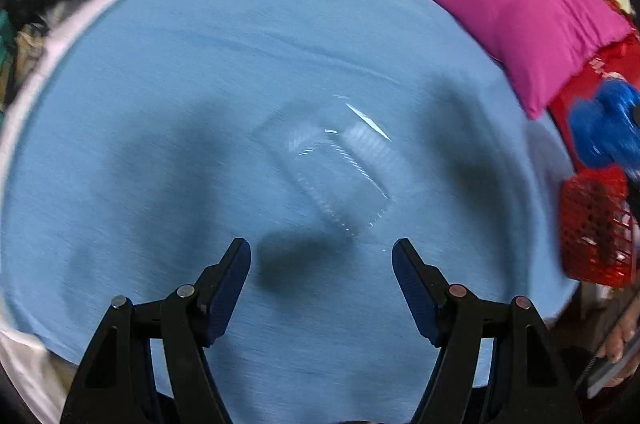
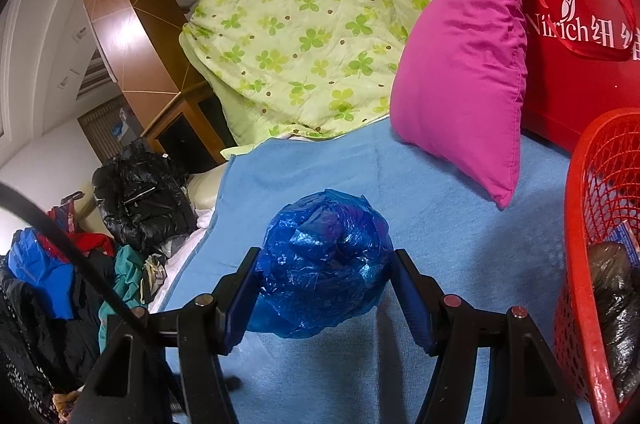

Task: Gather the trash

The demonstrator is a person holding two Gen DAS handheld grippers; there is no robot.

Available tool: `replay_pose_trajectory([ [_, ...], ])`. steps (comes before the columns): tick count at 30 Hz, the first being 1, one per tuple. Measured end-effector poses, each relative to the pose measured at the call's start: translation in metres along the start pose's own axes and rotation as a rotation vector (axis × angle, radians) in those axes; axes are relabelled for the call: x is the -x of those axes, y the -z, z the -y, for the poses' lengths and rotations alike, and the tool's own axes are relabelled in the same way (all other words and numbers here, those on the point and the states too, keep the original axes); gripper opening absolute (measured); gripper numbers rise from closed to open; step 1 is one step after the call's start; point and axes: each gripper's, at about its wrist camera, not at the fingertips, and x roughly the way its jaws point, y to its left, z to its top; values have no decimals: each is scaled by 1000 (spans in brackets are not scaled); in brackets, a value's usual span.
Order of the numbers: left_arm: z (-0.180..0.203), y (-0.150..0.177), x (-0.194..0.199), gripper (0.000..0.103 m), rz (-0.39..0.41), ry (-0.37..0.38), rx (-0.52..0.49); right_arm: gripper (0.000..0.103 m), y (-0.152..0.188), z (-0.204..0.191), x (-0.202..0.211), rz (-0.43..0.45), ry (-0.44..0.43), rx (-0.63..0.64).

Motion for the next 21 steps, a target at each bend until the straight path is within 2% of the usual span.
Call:
replay_pose_trajectory([
  [4,-24,-11,13,74,36,-120,0,68,0,0,-1,-2,-1,7],
  [7,-41,-15,29,74,86,-158,45,68,0,-1,-2,-6,-3,9],
  [10,-35,-16,36,74,118,-121,38,68,0,-2,-5,-10,-3,16],
  [16,6,-10,32,74,162,-94,-93,68,1,-4,-7,-19,0,33],
  [21,21,-17,20,74,156,-50,-84,68,-1,1,-6,-12,2,20],
])
